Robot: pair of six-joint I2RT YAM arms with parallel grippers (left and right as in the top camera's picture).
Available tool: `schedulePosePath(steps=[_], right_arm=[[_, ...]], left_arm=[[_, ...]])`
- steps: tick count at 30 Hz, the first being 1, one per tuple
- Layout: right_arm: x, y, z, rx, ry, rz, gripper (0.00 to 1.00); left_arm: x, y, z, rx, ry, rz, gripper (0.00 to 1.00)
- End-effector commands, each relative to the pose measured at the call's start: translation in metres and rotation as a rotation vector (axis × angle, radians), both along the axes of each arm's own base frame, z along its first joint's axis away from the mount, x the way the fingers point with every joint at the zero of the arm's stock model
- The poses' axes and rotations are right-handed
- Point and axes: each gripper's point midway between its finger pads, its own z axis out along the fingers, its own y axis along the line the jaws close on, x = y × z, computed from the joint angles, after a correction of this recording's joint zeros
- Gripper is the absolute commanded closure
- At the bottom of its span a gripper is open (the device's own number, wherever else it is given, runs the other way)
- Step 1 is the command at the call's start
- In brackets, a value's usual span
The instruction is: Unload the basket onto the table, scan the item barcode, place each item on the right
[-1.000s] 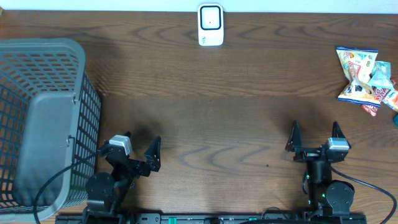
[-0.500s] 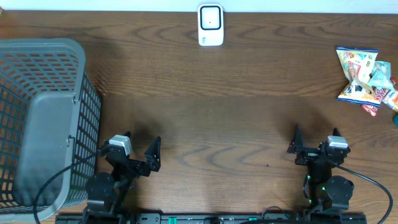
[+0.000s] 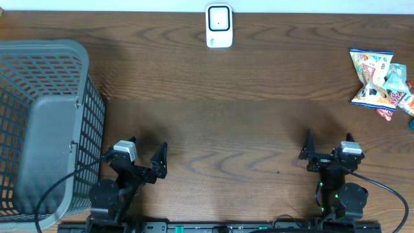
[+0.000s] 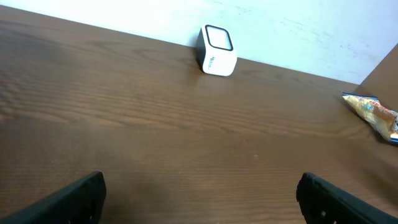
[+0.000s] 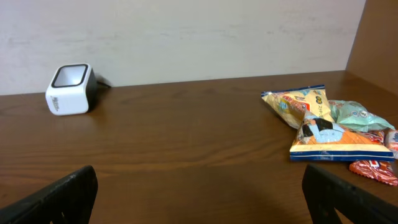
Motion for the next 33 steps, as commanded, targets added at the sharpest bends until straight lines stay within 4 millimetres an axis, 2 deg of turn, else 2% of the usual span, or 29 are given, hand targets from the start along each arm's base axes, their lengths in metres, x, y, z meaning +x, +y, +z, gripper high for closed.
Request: schedulePosePath(steps=[1, 12, 17, 23, 26, 30, 33], right_arm=[[0.000, -0.001, 0.000, 0.013, -0.001, -0.004, 0.01], [0.000, -0.001, 0.000, 0.013, -0.001, -0.004, 0.01], [0.000, -0.001, 0.000, 0.013, -0.001, -0.004, 0.01], [0.000, -0.001, 0.000, 0.013, -0.001, -0.004, 0.01], [0.000, -0.001, 0.000, 0.013, -0.001, -0.004, 0.01], [0.000, -0.001, 0.000, 0.013, -0.001, -0.004, 0.01], [0.000, -0.001, 0.000, 0.013, -0.001, -0.004, 0.01]], left_arm=[[-0.002, -0.002, -0.012, 0.019, 0.030, -0.016, 0.02], [-0.001, 0.001, -0.014, 0.034, 0.031, -0.004, 0.02], [0.004, 0.015, -0.013, 0.057, 0.018, 0.077, 0.02], [0.018, 0.047, -0.001, 0.093, -0.083, 0.268, 0.02], [0.021, 0.049, 0.007, 0.194, -0.163, 0.263, 0.02], [0.020, 0.048, 0.000, 0.299, -0.155, 0.241, 0.02], [0.019, 0.050, -0.008, 0.313, -0.123, 0.241, 0.02]])
